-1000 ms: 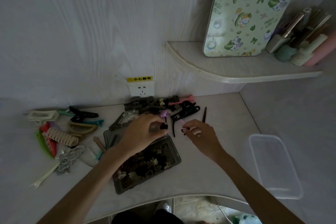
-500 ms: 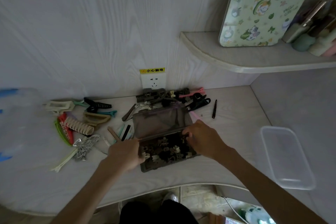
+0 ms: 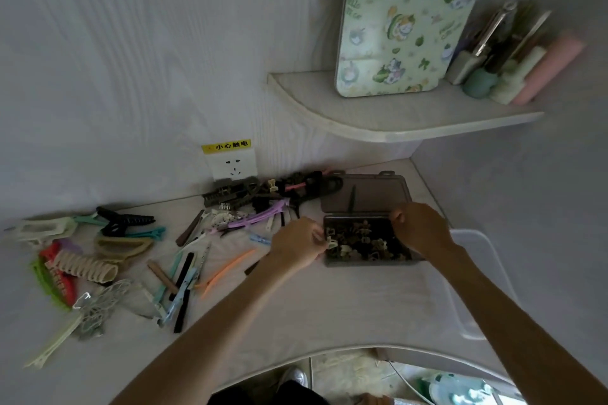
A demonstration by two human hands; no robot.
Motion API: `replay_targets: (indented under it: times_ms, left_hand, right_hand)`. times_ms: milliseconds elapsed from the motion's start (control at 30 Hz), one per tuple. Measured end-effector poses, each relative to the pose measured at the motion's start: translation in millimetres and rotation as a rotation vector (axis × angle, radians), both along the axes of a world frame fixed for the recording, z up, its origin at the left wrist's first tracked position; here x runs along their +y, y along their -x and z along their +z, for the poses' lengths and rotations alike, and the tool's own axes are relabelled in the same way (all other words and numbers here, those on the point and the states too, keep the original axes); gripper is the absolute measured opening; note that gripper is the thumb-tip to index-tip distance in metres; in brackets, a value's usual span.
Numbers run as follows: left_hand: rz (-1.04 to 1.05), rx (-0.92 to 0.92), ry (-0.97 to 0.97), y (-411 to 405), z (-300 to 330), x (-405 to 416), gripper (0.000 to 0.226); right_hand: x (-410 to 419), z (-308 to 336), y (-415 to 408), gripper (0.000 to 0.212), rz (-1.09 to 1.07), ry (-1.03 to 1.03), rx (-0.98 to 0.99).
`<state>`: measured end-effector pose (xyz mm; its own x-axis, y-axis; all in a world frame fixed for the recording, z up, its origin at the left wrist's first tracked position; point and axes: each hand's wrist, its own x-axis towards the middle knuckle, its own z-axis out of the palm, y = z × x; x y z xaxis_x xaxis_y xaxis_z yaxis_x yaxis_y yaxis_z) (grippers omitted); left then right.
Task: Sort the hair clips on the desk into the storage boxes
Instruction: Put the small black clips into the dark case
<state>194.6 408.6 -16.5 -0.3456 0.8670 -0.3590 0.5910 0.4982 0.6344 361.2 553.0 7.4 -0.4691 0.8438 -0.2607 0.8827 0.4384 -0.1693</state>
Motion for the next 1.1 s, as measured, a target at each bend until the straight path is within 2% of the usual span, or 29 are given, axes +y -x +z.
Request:
replay_targets:
  times_ms: [100, 167, 200, 300, 367, 433, 500, 567, 633, 700, 767, 867, 967, 1033, 1100]
  left_hand:
    - [-0.013, 0.009, -0.033, 10, -7, 16, 0.021]
    - [-0.032, 0.002, -0.060, 22, -15, 21, 0.022]
    - [-0.024, 0.057, -0.093, 29, -18, 22, 0.021]
    - [-0.022, 0.407, -0.129, 52, -25, 19, 0.032]
    - [-0.137, 0.572, -0.005, 68, -30, 9, 0.046]
    - [-0.224, 0.642, 0.067, 81, -35, -5, 0.051]
    - [-0.223, 0.638, 0.091, 93, -36, -18, 0.048]
    - [-0.209, 0.612, 0.107, 102, -31, -29, 0.043]
    - [-0.146, 0.574, 0.089, 110, -26, -35, 0.035]
    - [-0.037, 0.530, -0.005, 116, -20, -37, 0.021]
    - [0.047, 0.530, -0.106, 122, -18, -37, 0.017]
    - [0.113, 0.483, -0.139, 131, -22, -35, 0.038]
    - [-0.035, 0.435, -0.103, 133, -27, -30, 0.053]
    - [-0.130, 0.457, -0.083, 130, -30, -26, 0.052]
    - [-0.147, 0.498, -0.057, 125, -33, -27, 0.054]
  right_hand:
    - [2, 13, 20, 0.024, 0.034, -0.191, 0.090]
    - [-3, 23, 47, 0.017, 0.174, -0.302, 0.096]
    - [-6, 25, 63, 0.017, 0.240, -0.308, 0.100]
    - [-14, 11, 109, 0.030, 0.394, -0.185, 0.179]
    - [-17, -9, 134, 0.050, 0.507, -0.211, -0.058]
    - [-21, -23, 149, 0.069, 0.485, -0.225, -0.279]
    - [-28, -31, 159, 0.071, 0.445, -0.259, -0.329]
    - [-42, -36, 163, 0.066, 0.467, -0.244, -0.269]
    - [-58, -44, 162, 0.066, 0.458, -0.113, -0.088]
    - [-73, -48, 163, 0.060, 0.446, 0.024, 0.128]
    - [-84, -49, 166, 0.053, 0.449, 0.177, 0.249]
    - [-93, -44, 161, 0.050, 0.491, 0.373, 0.266]
    - [-89, -39, 152, 0.044, 0.563, 0.509, 0.234]
    - [-79, -33, 152, 0.042, 0.559, 0.514, 0.262]
    - [-62, -28, 156, 0.039, 0.417, 0.410, 0.349]
